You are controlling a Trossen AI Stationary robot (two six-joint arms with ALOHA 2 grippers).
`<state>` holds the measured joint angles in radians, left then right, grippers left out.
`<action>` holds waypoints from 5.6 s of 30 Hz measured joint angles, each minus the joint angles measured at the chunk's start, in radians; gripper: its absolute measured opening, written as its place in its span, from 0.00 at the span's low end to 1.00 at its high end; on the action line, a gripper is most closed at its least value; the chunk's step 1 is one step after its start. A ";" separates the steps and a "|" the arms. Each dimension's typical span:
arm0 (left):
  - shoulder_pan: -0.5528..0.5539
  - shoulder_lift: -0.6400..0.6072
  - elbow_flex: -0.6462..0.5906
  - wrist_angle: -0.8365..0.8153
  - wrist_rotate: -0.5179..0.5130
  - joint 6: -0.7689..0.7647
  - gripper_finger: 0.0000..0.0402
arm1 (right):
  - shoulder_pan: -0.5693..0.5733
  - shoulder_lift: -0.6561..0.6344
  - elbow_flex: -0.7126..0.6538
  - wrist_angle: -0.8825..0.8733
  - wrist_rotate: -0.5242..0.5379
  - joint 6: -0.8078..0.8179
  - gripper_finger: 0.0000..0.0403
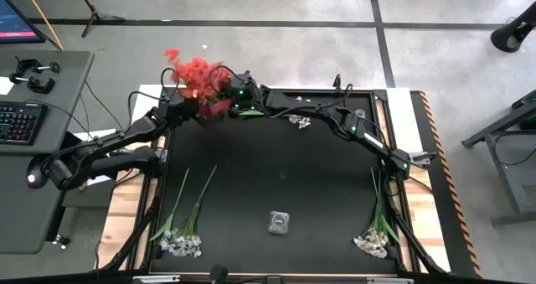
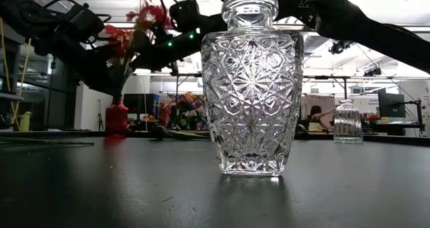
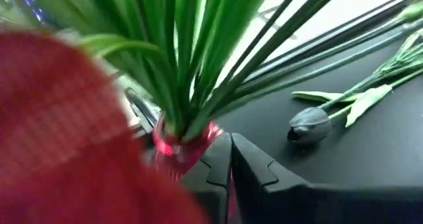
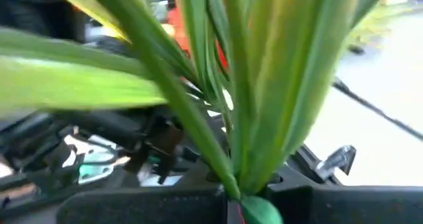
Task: Sort flowers into vase by color
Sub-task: Put the orange flowers into the red vase
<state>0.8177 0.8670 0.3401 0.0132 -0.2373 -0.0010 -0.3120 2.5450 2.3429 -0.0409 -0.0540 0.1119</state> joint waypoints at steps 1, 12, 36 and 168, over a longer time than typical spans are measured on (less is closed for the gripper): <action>0.000 -0.005 0.000 0.000 0.000 0.006 0.00 | -0.003 0.000 0.000 0.000 0.001 0.028 0.00; -0.001 -0.112 0.038 -0.111 -0.007 0.055 0.00 | -0.008 0.002 -0.001 0.005 -0.007 0.045 0.00; -0.019 0.035 0.174 -0.358 -0.484 -0.157 0.00 | -0.009 0.002 -0.001 0.007 -0.025 0.018 0.00; 0.053 -0.148 0.187 -0.158 -0.133 0.374 0.00 | -0.002 0.030 -0.002 0.140 -0.161 0.159 0.58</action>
<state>0.8703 0.7193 0.5266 -0.1448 -0.3702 0.3729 -0.3141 2.5755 2.3413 0.0989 -0.2151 0.2709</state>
